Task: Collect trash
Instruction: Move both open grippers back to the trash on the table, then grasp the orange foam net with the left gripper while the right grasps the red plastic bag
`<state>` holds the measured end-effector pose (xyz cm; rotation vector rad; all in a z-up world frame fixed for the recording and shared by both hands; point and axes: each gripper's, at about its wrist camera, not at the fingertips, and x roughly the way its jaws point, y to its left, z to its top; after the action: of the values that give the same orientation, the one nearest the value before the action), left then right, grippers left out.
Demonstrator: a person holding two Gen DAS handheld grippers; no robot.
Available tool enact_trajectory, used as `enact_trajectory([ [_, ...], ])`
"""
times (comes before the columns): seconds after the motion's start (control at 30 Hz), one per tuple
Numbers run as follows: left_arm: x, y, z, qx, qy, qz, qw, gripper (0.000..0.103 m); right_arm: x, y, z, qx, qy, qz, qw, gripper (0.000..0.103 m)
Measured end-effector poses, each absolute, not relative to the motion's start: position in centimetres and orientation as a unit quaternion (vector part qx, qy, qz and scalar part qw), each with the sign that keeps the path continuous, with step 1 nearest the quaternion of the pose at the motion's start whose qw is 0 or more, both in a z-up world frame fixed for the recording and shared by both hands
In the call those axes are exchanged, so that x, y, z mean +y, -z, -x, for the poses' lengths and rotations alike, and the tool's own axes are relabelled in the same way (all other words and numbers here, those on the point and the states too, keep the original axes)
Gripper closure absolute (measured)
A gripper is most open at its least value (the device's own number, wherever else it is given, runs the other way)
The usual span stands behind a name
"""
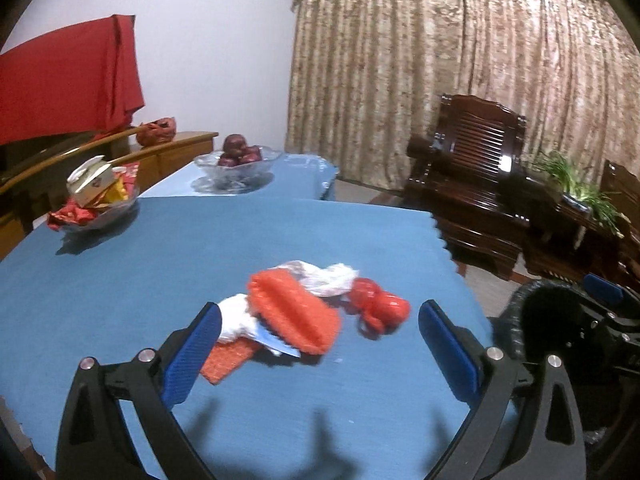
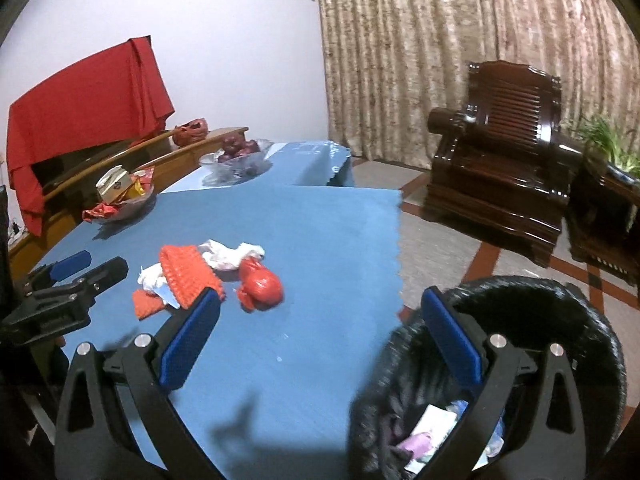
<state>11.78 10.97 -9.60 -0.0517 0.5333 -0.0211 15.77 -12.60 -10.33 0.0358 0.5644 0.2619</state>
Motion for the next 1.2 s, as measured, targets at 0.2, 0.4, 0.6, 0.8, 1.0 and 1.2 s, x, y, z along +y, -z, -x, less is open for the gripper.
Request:
enact_trajectory([
  [0.2,12.9,10.8,-14.1,0.269,-0.005,0.029,0.963,0.007,-10.0,11.5,-19.0,0.283,-0.138,-0.017,0.949,0.005],
  [0.4,14.4,12.3,-16.3,0.279,-0.013,0.032,0.960,0.007,-7.7,14.2,-22.3,0.306,-0.143,-0.015,0.941,0.005],
  [0.6,15.6,14.0,-18.0,0.291,-0.018,0.037,0.956,0.009,-5.2,17.3,-25.7,0.334,-0.144,-0.005,0.932,0.006],
  [0.8,16.3,14.9,-18.9,0.295,-0.018,0.045,0.954,0.011,-3.6,19.6,-28.1,0.358,-0.154,-0.005,0.921,0.006],
  [1.0,16.1,15.1,-19.8,0.296,-0.012,0.045,0.954,0.011,-2.2,21.0,-29.6,0.389,-0.168,0.005,0.906,0.027],
  [1.2,15.4,15.8,-20.9,0.306,-0.001,0.047,0.951,0.015,-1.8,21.9,-30.3,0.419,-0.193,-0.001,0.887,0.061],
])
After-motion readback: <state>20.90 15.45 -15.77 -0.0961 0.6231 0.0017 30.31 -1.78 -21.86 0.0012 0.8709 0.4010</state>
